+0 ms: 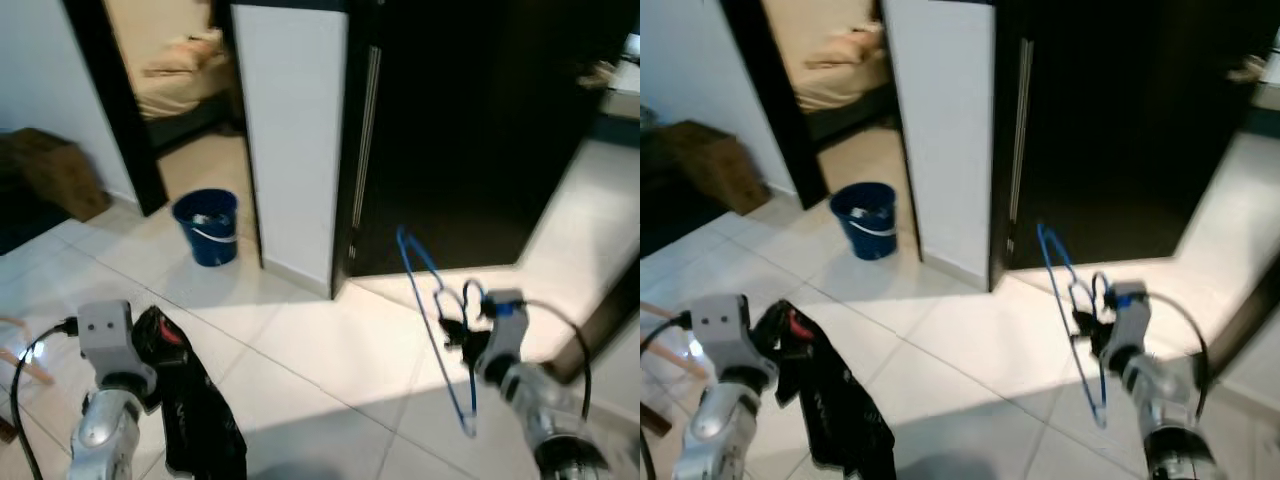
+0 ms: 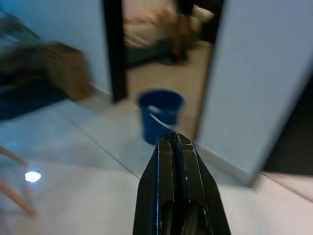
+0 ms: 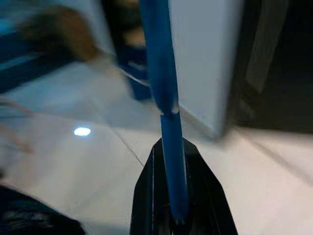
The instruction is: Hang hanger
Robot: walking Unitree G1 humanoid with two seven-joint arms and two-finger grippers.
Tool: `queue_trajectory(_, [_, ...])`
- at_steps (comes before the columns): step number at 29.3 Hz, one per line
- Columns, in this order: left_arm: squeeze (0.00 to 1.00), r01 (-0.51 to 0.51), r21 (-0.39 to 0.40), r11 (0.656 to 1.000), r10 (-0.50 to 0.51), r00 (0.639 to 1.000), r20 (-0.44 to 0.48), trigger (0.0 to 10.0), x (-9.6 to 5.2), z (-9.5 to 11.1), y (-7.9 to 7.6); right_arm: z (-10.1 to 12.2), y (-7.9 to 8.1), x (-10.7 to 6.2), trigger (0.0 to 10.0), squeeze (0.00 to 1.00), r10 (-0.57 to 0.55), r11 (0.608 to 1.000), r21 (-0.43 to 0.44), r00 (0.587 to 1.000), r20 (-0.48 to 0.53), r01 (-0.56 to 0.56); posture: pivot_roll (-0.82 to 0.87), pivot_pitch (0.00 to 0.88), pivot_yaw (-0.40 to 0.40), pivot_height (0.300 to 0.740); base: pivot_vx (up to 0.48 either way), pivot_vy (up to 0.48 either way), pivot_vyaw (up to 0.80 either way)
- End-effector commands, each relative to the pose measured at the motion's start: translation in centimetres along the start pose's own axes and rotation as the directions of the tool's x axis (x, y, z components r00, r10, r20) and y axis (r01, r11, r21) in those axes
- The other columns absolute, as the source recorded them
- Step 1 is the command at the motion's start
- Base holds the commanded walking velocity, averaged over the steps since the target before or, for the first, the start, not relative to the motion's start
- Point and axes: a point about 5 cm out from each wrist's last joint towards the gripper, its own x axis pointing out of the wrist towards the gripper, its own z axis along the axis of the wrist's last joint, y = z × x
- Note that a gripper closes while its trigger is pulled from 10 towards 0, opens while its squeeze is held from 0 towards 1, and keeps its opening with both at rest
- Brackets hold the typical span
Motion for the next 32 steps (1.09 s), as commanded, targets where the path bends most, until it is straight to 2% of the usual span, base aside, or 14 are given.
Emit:
queue_trajectory(1, [0.00, 0.005, 0.001, 1.000, -0.005, 0.994, 0.110, 10.0, 1.3, 3.1, -0.5, 1.2, 0.3, 0.3, 0.0, 0.00, 0.061, 0.997, -0.044, 0.998, 0.006, -0.060, 0.05, 0.000, -0.004, 0.740, 0.480, 0.000, 0.65])
queue_trajectory(7, [0.00, -0.052, 0.028, 0.998, 0.046, 0.984, 0.171, 10.0, 2.0, 5.6, 0.0, 3.4, 1.3, 1.0, 0.0, 0.00, 0.150, 0.984, -0.100, 0.987, 0.053, -0.144, 0.05, 0.000, -0.009, 0.740, 0.455, 0.000, 0.65])
queue_trajectory(9, [0.00, -0.052, 0.028, 0.998, 0.046, 0.984, 0.171, 10.0, 2.0, 5.6, 0.0, 3.4, 1.3, 1.0, 0.0, 0.00, 0.150, 0.984, -0.100, 0.987, 0.053, -0.144, 0.05, 0.000, -0.009, 0.740, 0.330, 0.000, 0.66])
queue_trajectory(10, [0.00, -0.068, 0.033, 0.997, 0.060, 0.979, 0.193, 10.0, 2.2, 6.5, 0.1, 4.0, 1.5, 1.1, 0.0, 0.00, 0.173, 0.980, -0.115, 0.983, 0.065, -0.164, 0.06, 0.000, -0.011, 0.740, 0.296, 0.000, 0.66])
queue_trajectory(11, [0.00, -0.093, 0.044, 0.995, 0.080, 0.967, 0.241, 10.0, 2.6, 8.7, 0.2, 5.1, 1.9, 1.3, 0.0, 0.00, 0.203, 0.972, -0.135, 0.976, 0.085, -0.190, 0.06, 0.000, -0.010, 0.740, 0.266, 0.000, 0.65])
queue_trajectory(17, [0.00, -0.097, 0.052, 0.994, 0.079, 0.957, 0.279, 10.0, 3.1, 10.6, 0.0, 5.7, 2.1, 1.3, 0.0, 0.00, 0.211, 0.970, -0.145, 0.973, 0.092, -0.197, 0.05, 0.000, -0.011, 0.740, 0.254, 0.000, 0.65])
queue_trajectory(18, [0.00, -0.090, 0.047, 0.995, 0.072, 0.951, 0.300, 10.0, 3.3, 11.4, -0.1, 5.7, 2.1, 1.3, 0.0, 0.00, 0.208, 0.971, -0.143, 0.974, 0.091, -0.194, 0.06, 0.000, -0.009, 0.740, 0.247, 0.000, 0.66])
queue_trajectory(32, [0.00, -0.069, 0.062, 0.996, 0.045, 0.942, 0.331, 10.0, 3.7, 13.4, -0.8, 6.5, 2.5, 1.1, 0.0, 0.00, 0.222, 0.969, -0.137, 0.968, 0.121, -0.205, 0.05, 0.000, -0.003, 0.740, 0.257, 0.000, 0.66])
